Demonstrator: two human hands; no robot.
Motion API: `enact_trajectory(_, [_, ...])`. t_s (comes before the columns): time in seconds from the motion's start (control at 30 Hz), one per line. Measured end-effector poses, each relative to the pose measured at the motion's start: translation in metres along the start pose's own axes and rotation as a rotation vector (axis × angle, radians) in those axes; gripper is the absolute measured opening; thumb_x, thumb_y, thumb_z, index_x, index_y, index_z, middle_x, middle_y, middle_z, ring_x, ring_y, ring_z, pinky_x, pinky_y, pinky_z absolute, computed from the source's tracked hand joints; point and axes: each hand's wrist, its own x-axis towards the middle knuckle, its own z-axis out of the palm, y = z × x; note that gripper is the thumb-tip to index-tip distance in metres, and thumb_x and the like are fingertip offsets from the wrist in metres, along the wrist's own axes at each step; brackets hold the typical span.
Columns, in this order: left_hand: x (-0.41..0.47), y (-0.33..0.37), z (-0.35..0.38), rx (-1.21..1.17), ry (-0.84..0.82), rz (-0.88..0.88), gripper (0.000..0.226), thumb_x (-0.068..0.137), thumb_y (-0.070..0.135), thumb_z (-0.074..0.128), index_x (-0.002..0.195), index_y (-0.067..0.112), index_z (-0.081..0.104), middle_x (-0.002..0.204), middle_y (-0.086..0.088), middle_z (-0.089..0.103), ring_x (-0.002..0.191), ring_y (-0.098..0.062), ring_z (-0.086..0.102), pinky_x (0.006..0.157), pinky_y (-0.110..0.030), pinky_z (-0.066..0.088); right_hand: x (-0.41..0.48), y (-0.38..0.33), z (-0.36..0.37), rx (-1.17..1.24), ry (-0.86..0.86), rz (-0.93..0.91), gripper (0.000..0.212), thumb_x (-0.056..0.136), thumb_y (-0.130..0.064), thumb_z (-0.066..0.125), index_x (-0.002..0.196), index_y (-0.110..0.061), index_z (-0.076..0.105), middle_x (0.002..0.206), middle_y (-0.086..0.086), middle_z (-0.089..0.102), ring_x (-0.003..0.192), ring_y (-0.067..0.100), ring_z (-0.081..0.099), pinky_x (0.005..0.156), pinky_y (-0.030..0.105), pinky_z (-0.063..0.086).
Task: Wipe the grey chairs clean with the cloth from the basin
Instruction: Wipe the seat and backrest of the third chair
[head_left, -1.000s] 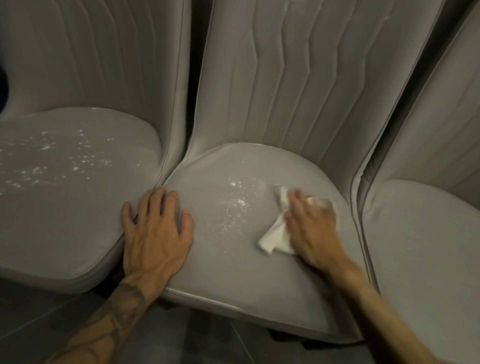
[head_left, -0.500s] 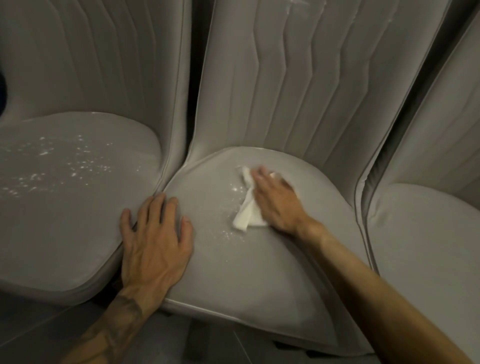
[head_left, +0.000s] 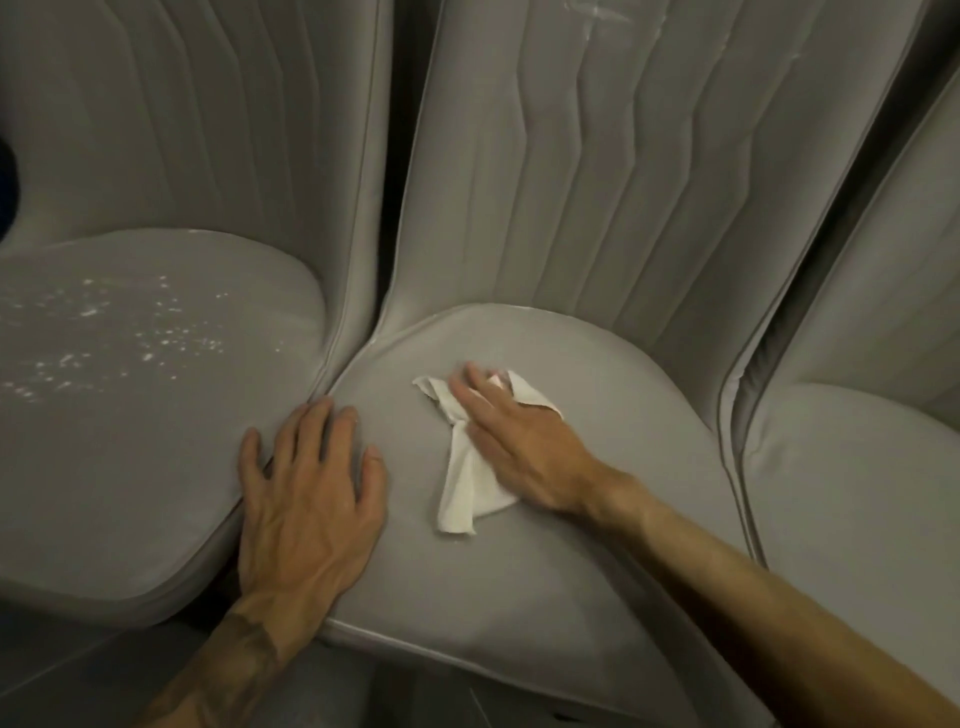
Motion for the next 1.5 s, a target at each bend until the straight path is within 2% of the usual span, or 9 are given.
enact_trajectory(0.2, [0.001,0.002,-0.001,-0.007,-0.002,-0.008,0.055,0.099,0.038,0.038,0.137,0.006,0.061,0.146,-0.02,0.057,0.136,-0.037,0.054,0.117,-0.068,0.03,0.021,0.078,-0.039,0.005,0.135,0.513,0.054,0.113,-0.025,0.032,0.164,-0.015,0.02,0.174,0.011,0.006,0.158,0.031,0.022,0.127,0.039,0.018])
enact_trajectory(0.33, [0.001,0.0,0.001,0.002,-0.003,-0.01,0.055,0.099,0.039,0.037,0.137,0.007,0.061,0.146,-0.02,0.057,0.137,-0.037,0.054,0.117,-0.067,0.03,0.068,0.01,-0.01,0.03,0.088,0.21,0.053,0.111,-0.023,0.037,0.162,-0.015,0.028,0.173,0.01,0.016,0.155,0.035,0.028,0.127,0.049,0.019])
enact_trajectory(0.43, [0.001,-0.001,0.002,0.004,-0.001,-0.007,0.057,0.1,0.04,0.033,0.138,0.007,0.06,0.147,-0.019,0.057,0.138,-0.037,0.053,0.118,-0.067,0.029,0.061,0.017,-0.009,0.01,0.039,0.08,0.054,0.111,-0.025,0.038,0.163,-0.017,0.026,0.174,0.008,0.012,0.158,0.032,0.023,0.129,0.042,0.022])
enact_trajectory(0.63, [0.001,0.001,0.004,-0.007,0.031,-0.024,0.055,0.099,0.038,0.037,0.137,0.008,0.062,0.147,-0.019,0.058,0.138,-0.036,0.053,0.119,-0.066,0.029,0.037,0.079,-0.02,0.029,0.259,0.632,0.048,0.109,-0.022,0.039,0.156,-0.014,0.04,0.171,0.012,0.021,0.153,0.032,0.033,0.124,0.044,0.023])
enact_trajectory(0.83, [0.002,-0.002,0.008,0.017,0.052,-0.006,0.054,0.1,0.038,0.036,0.136,0.008,0.062,0.145,-0.019,0.059,0.137,-0.036,0.055,0.117,-0.066,0.031,0.105,0.005,-0.002,0.065,0.207,0.365,0.053,0.099,-0.02,0.051,0.152,-0.019,0.044,0.158,0.015,0.033,0.135,0.04,0.049,0.113,0.045,0.043])
enact_trajectory(0.97, [0.001,-0.004,0.009,0.023,0.076,0.001,0.054,0.1,0.038,0.036,0.137,0.009,0.062,0.145,-0.017,0.059,0.137,-0.035,0.054,0.118,-0.064,0.029,0.059,0.065,-0.014,0.057,0.395,0.642,0.035,0.101,-0.03,0.055,0.132,-0.014,0.058,0.122,0.013,0.051,0.112,0.042,0.058,0.093,0.034,0.044])
enact_trajectory(1.17, [0.002,-0.003,0.012,0.026,0.1,0.0,0.054,0.1,0.038,0.037,0.137,0.009,0.063,0.145,-0.017,0.059,0.137,-0.035,0.055,0.119,-0.065,0.029,0.059,0.093,-0.01,0.049,0.496,0.91,0.031,0.099,-0.009,0.048,0.125,0.002,0.058,0.133,0.026,0.051,0.119,0.044,0.052,0.101,0.046,0.035])
enact_trajectory(1.37, [0.002,-0.005,0.016,0.045,0.115,0.013,0.053,0.1,0.037,0.039,0.137,0.008,0.063,0.146,-0.018,0.058,0.138,-0.035,0.055,0.118,-0.065,0.031,0.129,0.043,-0.002,-0.044,0.312,0.469,0.04,0.1,-0.014,0.044,0.137,-0.009,0.059,0.128,0.019,0.055,0.12,0.039,0.052,0.113,0.043,0.033])
enact_trajectory(1.5, [0.002,-0.007,0.018,0.041,0.138,0.02,0.051,0.1,0.037,0.04,0.136,0.009,0.063,0.146,-0.016,0.058,0.137,-0.034,0.056,0.118,-0.065,0.03,0.088,0.088,-0.013,-0.124,0.297,0.559,0.031,0.099,-0.011,0.046,0.124,-0.001,0.062,0.128,0.023,0.054,0.115,0.042,0.055,0.101,0.048,0.039])
